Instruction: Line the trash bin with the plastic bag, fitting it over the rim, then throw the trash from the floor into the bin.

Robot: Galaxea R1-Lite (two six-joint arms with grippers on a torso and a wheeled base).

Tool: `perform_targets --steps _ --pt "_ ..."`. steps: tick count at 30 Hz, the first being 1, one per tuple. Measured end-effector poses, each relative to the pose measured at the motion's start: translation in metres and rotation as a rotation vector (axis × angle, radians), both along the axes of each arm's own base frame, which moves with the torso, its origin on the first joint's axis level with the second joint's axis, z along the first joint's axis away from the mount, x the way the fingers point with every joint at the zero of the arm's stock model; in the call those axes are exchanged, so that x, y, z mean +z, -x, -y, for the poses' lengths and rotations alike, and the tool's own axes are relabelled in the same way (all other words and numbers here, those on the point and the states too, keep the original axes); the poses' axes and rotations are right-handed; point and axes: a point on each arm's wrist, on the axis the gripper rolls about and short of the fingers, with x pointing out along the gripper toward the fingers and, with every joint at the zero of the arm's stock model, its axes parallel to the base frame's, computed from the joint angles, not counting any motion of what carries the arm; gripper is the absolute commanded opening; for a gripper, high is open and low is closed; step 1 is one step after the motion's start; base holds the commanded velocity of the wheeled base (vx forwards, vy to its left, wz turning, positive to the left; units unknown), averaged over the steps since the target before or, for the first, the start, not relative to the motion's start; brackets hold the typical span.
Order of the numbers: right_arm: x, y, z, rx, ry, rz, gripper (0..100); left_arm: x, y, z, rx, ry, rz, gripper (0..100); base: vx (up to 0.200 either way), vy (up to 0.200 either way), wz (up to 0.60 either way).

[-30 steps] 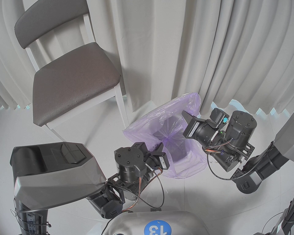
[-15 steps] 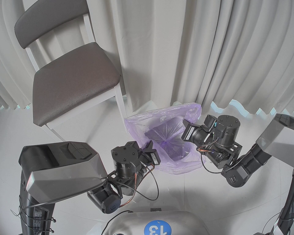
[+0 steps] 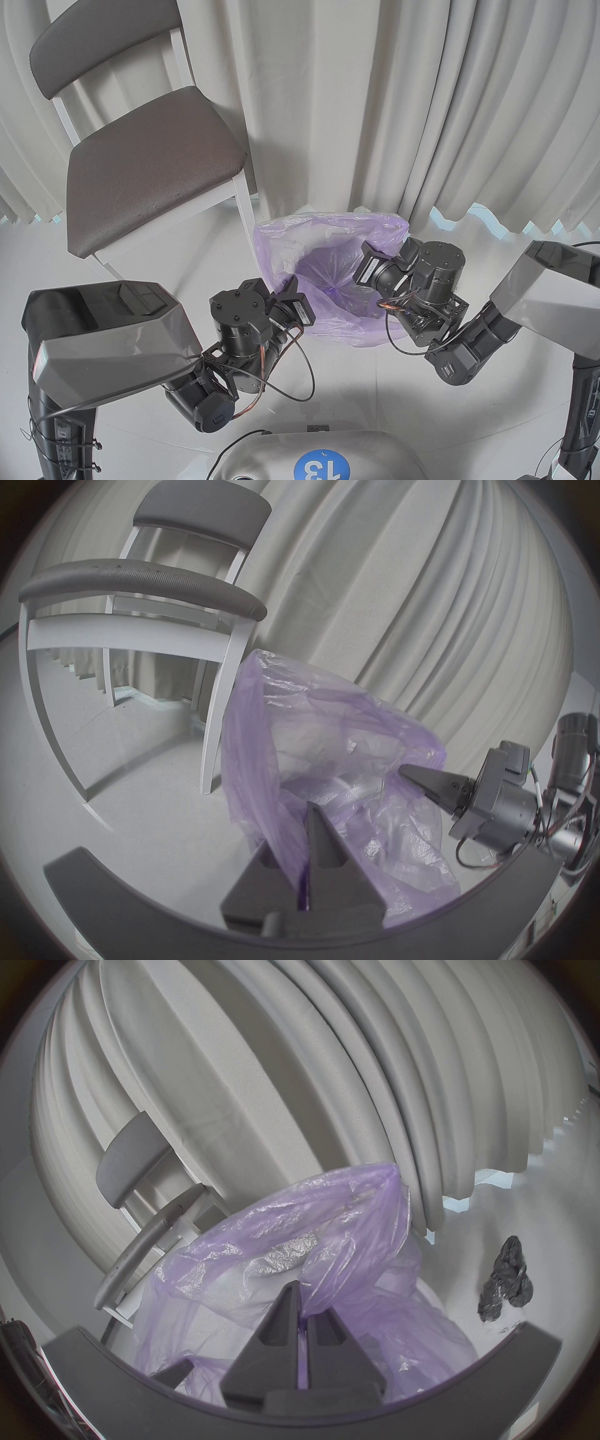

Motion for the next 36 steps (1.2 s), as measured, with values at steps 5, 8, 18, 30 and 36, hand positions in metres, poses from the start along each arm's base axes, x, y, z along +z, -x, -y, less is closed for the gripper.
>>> perform_targets --steps 5,8,18,30,36 --pt "-0.008 0.007 -0.017 0.034 -0.001 -0.015 0 0.009 0.001 -0.003 0.003 0.008 0.015 0 0.000 0.000 0.00" --pt "-0.016 0.012 -0.027 0.057 0.007 -0.031 0 0.014 0.003 -0.005 0.000 0.011 0.020 0 0.000 0.000 0.00" --pt "-0.049 0.001 -0.038 0.037 0.043 -0.081 0 0.017 0.003 -0.003 -0.008 0.022 0.035 0 0.000 0.000 0.00" --pt "-0.049 -0.054 0.017 -0.135 0.057 -0.116 0 0.004 -0.011 0.004 0.006 0.023 0.034 0 0.000 0.000 0.00" --pt "-0.045 -0.068 0.040 -0.192 0.077 -0.159 0 -0.011 -0.022 0.007 0.019 0.009 0.016 0 0.000 0.000 0.00"
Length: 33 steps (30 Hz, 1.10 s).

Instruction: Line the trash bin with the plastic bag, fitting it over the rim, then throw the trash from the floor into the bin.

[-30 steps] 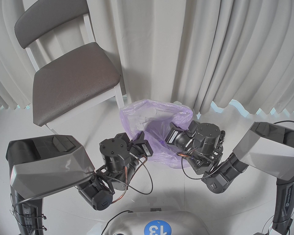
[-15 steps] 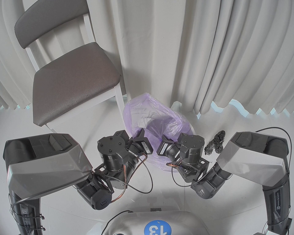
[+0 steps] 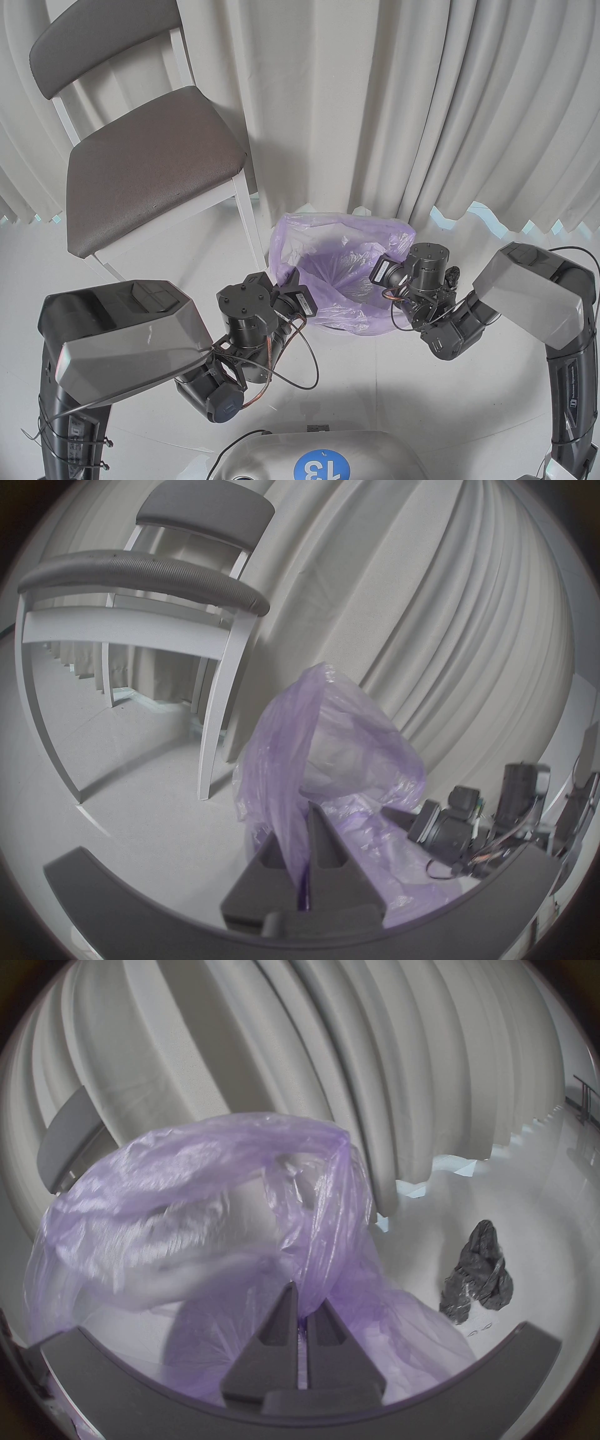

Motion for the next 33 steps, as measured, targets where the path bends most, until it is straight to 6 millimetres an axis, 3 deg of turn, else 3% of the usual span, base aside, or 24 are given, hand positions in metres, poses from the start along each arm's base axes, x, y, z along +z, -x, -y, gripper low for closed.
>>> perform_targets --steps 4,9,17,25,33 --pt "0.011 -0.001 0.012 -0.023 0.011 -0.025 0 -0.015 -0.009 0.001 0.013 -0.013 -0.017 0 0.000 0.000 0.00" --pt "0.020 0.010 0.012 -0.011 0.023 -0.051 0 -0.029 -0.016 0.001 0.022 -0.025 -0.033 0 0.000 0.000 0.00" --pt "0.021 0.052 -0.024 0.116 0.056 -0.101 0 -0.043 -0.028 -0.007 0.058 -0.056 -0.049 0 0.000 0.000 0.00" --pt "0.013 0.083 -0.060 0.229 0.060 -0.103 0 -0.027 -0.037 -0.034 0.108 -0.084 -0.040 0 0.000 0.000 0.00" --pt "0.006 0.063 -0.073 0.217 0.007 -0.017 0 -0.007 -0.036 -0.040 0.120 -0.064 -0.006 0 0.000 0.000 0.00"
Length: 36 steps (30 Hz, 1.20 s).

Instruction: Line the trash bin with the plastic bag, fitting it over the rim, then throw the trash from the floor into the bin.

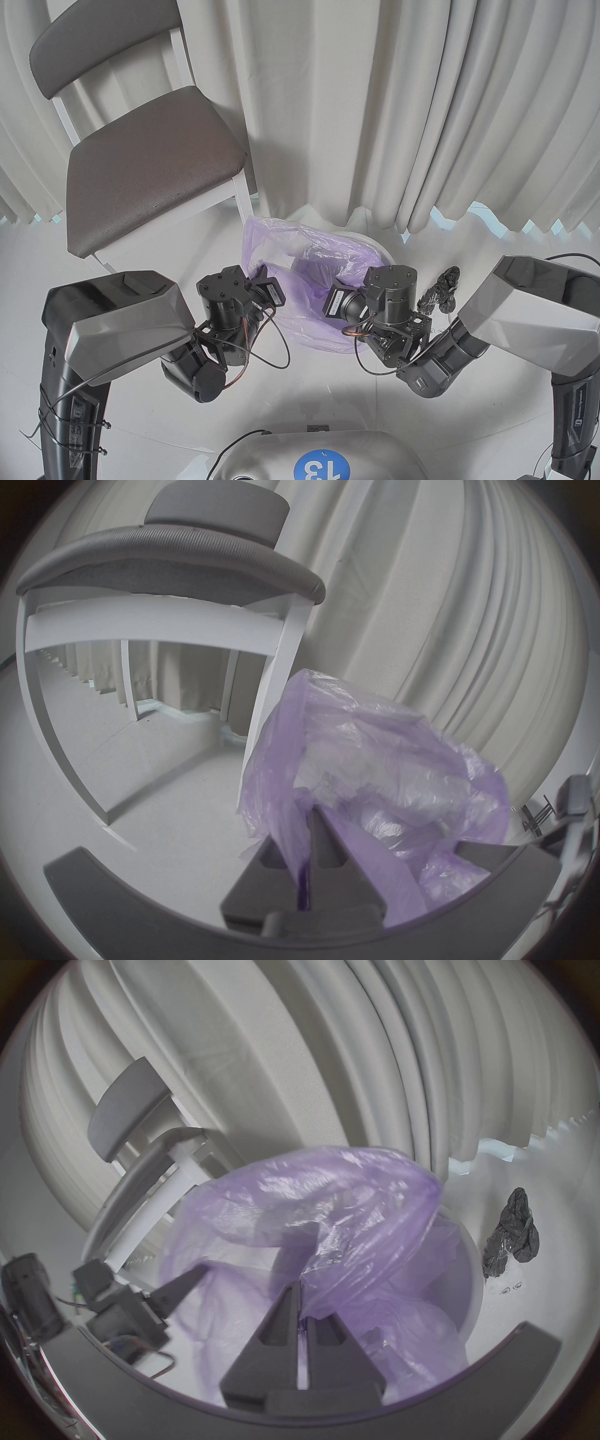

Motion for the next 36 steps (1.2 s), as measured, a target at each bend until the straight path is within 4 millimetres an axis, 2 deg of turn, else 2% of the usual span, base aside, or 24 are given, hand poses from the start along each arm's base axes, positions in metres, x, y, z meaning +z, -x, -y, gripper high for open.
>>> perform_targets --steps 3,8,12,17,23,29,36 --pt "-0.002 -0.015 0.002 -0.025 -0.025 0.016 0 0.007 0.001 -0.001 0.000 0.008 0.015 0 0.000 0.000 0.00" --pt "-0.013 -0.039 0.023 -0.090 -0.014 -0.016 0 0.015 0.005 0.004 -0.013 0.017 0.029 0 0.000 0.000 0.00" --pt "-0.022 -0.046 0.037 -0.127 0.039 -0.103 0 0.014 0.009 0.010 -0.031 0.016 0.027 0 0.000 0.000 0.00" --pt "-0.017 -0.050 0.054 -0.165 0.066 -0.157 0 0.005 0.013 0.020 -0.052 0.008 0.013 0 0.000 0.000 0.00" --pt "-0.005 -0.049 0.064 -0.187 0.080 -0.185 0 -0.005 0.015 0.027 -0.067 0.000 -0.002 0 0.000 0.000 0.00" --pt "0.012 -0.037 0.072 -0.190 0.110 -0.220 0 -0.015 0.017 0.030 -0.074 -0.027 -0.031 0 0.000 0.000 0.00" --pt "0.020 -0.018 0.085 -0.167 0.227 -0.253 0 -0.028 0.025 0.020 -0.075 -0.157 -0.146 0 0.000 0.000 0.00"
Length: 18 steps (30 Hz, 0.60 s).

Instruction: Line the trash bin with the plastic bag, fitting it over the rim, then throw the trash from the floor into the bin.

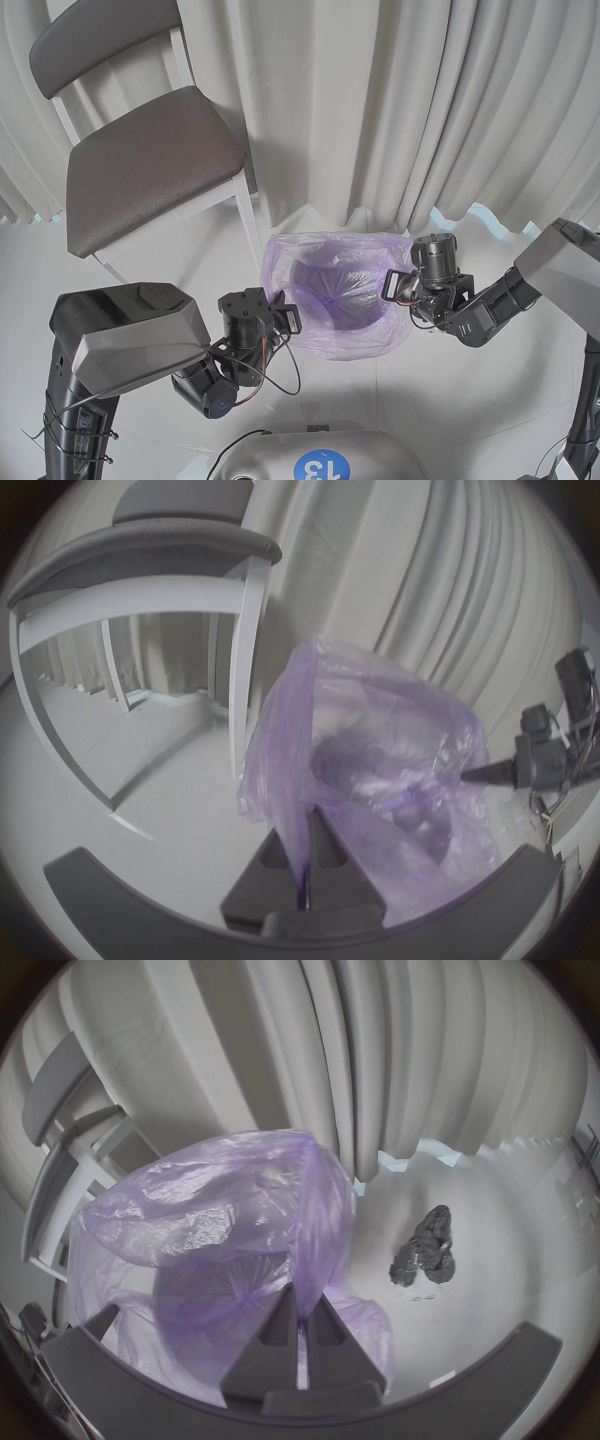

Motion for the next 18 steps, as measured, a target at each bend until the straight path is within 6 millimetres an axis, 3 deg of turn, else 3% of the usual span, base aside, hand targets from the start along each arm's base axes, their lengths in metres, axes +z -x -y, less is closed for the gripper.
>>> perform_targets --steps 10,18 --pt "-0.010 0.013 0.011 0.098 0.092 0.068 0 0.004 0.000 -0.008 0.020 -0.048 -0.057 0 0.000 0.000 0.00" --pt "-0.017 0.015 0.042 0.188 0.228 0.253 0 0.011 -0.006 -0.007 0.027 -0.027 -0.032 0 0.000 0.000 0.00"
